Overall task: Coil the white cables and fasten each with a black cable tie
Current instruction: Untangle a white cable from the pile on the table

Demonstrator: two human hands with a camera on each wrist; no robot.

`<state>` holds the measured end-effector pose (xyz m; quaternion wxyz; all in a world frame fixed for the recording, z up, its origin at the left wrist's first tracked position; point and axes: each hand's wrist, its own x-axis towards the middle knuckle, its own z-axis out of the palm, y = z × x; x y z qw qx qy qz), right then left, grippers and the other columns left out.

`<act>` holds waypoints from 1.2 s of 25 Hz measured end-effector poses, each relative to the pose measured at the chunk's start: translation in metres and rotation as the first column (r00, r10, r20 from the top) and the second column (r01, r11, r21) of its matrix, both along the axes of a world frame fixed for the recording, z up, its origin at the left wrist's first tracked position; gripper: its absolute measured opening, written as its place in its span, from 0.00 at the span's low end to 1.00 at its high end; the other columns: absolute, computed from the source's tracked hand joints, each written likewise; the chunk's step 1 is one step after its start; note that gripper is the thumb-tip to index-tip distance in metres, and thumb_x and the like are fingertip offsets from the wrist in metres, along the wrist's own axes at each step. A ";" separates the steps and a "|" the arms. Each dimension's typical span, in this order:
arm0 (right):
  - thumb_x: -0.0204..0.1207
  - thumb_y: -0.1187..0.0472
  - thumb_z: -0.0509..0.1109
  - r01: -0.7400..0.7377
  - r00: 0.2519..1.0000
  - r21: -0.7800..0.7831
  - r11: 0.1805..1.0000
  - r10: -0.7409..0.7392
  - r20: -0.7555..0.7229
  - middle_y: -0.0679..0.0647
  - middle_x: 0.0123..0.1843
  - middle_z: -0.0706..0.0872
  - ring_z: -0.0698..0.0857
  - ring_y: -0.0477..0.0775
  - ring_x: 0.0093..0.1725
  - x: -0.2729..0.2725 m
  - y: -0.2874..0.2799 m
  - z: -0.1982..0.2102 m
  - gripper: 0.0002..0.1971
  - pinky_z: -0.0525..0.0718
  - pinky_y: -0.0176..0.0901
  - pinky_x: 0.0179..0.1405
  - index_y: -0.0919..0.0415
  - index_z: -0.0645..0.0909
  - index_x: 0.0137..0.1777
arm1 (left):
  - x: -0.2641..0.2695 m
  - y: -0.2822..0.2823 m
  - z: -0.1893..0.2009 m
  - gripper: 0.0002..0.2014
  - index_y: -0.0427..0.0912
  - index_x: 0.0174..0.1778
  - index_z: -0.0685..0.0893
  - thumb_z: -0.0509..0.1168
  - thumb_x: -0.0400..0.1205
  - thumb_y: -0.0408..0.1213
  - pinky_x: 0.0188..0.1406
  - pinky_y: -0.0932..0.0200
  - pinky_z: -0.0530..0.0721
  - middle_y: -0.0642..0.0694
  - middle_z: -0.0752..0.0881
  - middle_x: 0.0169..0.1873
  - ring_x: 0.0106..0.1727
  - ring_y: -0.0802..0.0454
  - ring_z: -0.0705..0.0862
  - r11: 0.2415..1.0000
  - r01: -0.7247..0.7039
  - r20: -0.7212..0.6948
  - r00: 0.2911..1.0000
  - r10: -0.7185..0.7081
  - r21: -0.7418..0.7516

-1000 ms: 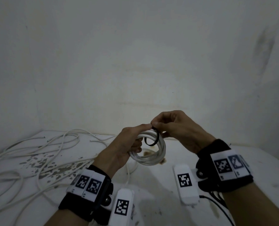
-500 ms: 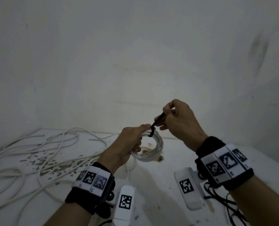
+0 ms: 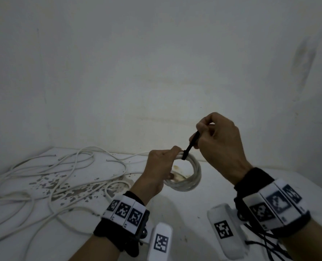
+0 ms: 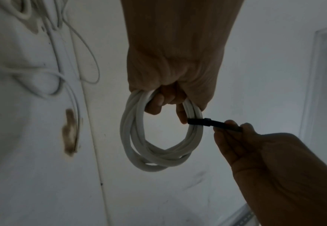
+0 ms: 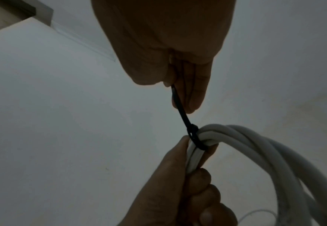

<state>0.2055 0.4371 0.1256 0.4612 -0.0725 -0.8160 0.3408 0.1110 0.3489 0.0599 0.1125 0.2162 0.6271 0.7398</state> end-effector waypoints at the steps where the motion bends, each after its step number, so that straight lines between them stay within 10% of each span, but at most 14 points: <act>1: 0.81 0.71 0.64 0.022 1.000 -0.022 1.000 -0.023 -0.007 0.53 0.32 0.90 0.88 0.44 0.30 -0.001 0.004 0.003 0.08 0.87 0.42 0.37 0.60 0.78 0.41 | 0.001 0.002 0.000 0.15 0.46 0.26 0.86 0.68 0.81 0.36 0.22 0.65 0.68 0.58 0.72 0.11 0.15 0.60 0.68 1.000 0.010 0.002 1.000 -0.010 -0.007; 8: 0.73 0.77 0.65 -0.108 0.972 0.272 0.956 0.043 0.233 0.46 0.29 0.82 0.80 0.44 0.25 0.019 -0.028 -0.042 0.15 0.74 0.29 0.23 0.55 0.71 0.40 | -0.006 -0.005 -0.017 0.26 0.45 0.11 0.78 0.69 0.79 0.36 0.20 0.64 0.66 0.50 0.72 0.15 0.19 0.54 0.66 0.997 -0.048 -0.037 0.998 0.045 -0.068; 15: 0.83 0.68 0.64 -0.062 0.995 -0.132 0.989 0.071 0.064 0.53 0.33 0.92 0.91 0.46 0.35 0.018 -0.001 -0.005 0.07 0.91 0.58 0.46 0.60 0.78 0.44 | 0.005 0.004 -0.007 0.19 0.46 0.21 0.77 0.69 0.80 0.39 0.20 0.62 0.66 0.50 0.67 0.16 0.16 0.54 0.64 1.000 0.016 0.096 0.995 -0.014 -0.018; 19: 0.82 0.44 0.67 -0.120 0.968 -0.146 0.982 0.148 0.201 0.49 0.42 0.93 0.91 0.42 0.41 0.028 0.007 -0.015 0.12 0.89 0.48 0.43 0.52 0.78 0.51 | -0.009 -0.004 -0.012 0.15 0.43 0.31 0.77 0.66 0.83 0.44 0.17 0.63 0.64 0.52 0.61 0.15 0.13 0.56 0.59 0.988 0.102 0.359 0.923 -0.136 0.113; 22: 0.67 0.26 0.68 -0.037 0.884 -0.168 0.985 0.111 0.453 0.45 0.47 0.89 0.89 0.39 0.42 0.036 0.022 -0.035 0.28 0.84 0.36 0.36 0.44 0.76 0.59 | -0.017 -0.005 -0.013 0.15 0.38 0.41 0.83 0.59 0.86 0.45 0.11 0.67 0.64 0.53 0.58 0.11 0.09 0.57 0.57 0.917 0.218 0.552 0.743 -0.378 0.335; 25: 0.72 0.41 0.77 -0.052 0.729 -0.421 0.906 0.322 0.604 0.57 0.44 0.92 0.92 0.56 0.39 0.038 0.034 -0.066 0.23 0.92 0.51 0.38 0.52 0.78 0.59 | -0.016 0.006 -0.022 0.22 0.31 0.48 0.84 0.54 0.87 0.48 0.10 0.68 0.69 0.50 0.64 0.12 0.09 0.56 0.62 0.853 0.240 0.611 0.611 -0.504 0.464; 30: 0.79 0.70 0.73 0.030 0.870 -0.749 0.661 0.351 0.345 0.75 0.45 0.90 0.91 0.65 0.39 0.036 0.074 -0.099 0.10 0.92 0.49 0.39 0.76 0.82 0.57 | -0.021 0.052 -0.053 0.23 0.36 0.52 0.82 0.57 0.86 0.55 0.38 0.54 0.83 0.37 0.82 0.41 0.36 0.45 0.80 0.942 0.285 0.636 0.698 -0.330 0.176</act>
